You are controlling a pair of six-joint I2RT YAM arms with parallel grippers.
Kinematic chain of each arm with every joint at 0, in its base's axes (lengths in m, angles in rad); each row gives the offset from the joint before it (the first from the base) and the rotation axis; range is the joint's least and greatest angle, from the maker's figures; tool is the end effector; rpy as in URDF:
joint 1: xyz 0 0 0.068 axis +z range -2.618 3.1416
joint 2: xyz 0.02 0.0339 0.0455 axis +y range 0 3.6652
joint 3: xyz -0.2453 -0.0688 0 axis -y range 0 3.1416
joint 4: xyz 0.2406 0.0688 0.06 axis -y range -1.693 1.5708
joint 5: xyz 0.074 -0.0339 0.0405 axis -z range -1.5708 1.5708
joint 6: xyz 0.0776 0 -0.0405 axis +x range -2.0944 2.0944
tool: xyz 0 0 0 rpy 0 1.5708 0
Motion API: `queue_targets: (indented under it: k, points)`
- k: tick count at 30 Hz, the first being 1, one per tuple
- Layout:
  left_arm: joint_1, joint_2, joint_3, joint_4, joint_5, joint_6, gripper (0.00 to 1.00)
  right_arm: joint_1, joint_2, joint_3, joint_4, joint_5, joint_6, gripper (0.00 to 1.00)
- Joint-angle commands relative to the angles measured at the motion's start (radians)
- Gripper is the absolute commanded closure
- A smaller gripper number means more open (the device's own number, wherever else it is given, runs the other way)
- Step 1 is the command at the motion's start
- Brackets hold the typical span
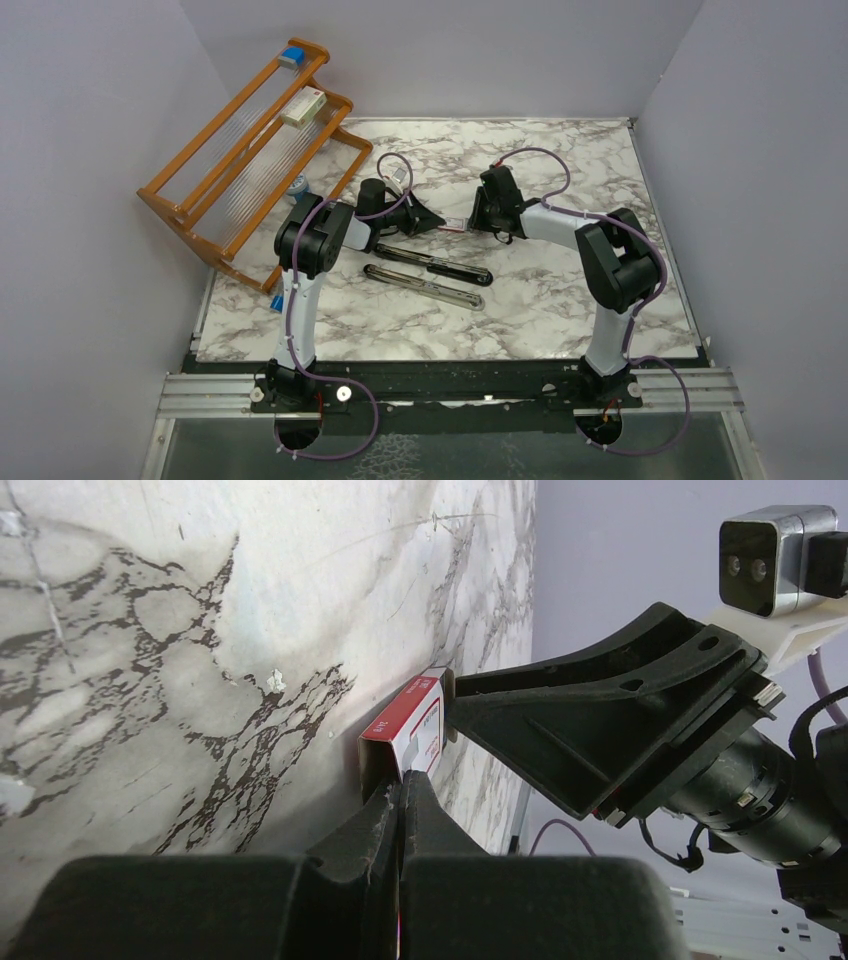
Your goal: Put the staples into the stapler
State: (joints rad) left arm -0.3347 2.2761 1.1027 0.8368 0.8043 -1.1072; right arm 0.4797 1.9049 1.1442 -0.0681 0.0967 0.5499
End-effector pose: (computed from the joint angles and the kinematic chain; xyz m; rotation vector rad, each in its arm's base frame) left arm 0.4049 -0.2000 0.0594 -0.2050 2.1945 -1.6624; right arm 0.3745 0.1864 0.1113 0.1308 2.4229 0.3625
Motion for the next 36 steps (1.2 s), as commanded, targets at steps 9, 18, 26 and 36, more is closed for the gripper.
queue_targets:
  k: [9,18,26,36]
  points:
    - [0.007,0.019,-0.004,0.039,0.035,0.002,1.0,0.006,-0.02,-0.014,-0.033,0.084,0.012,0.71]
    - [0.007,0.017,-0.002,0.039,0.038,0.001,1.0,0.007,-0.045,-0.032,-0.028,0.111,0.021,0.72]
    - [0.008,0.017,0.0,0.04,0.04,0.0,1.0,0.007,-0.044,-0.031,-0.024,0.103,0.02,0.76]
    - [0.009,0.017,0.001,0.041,0.042,-0.001,1.0,0.007,-0.024,-0.017,-0.01,0.044,0.005,0.87]
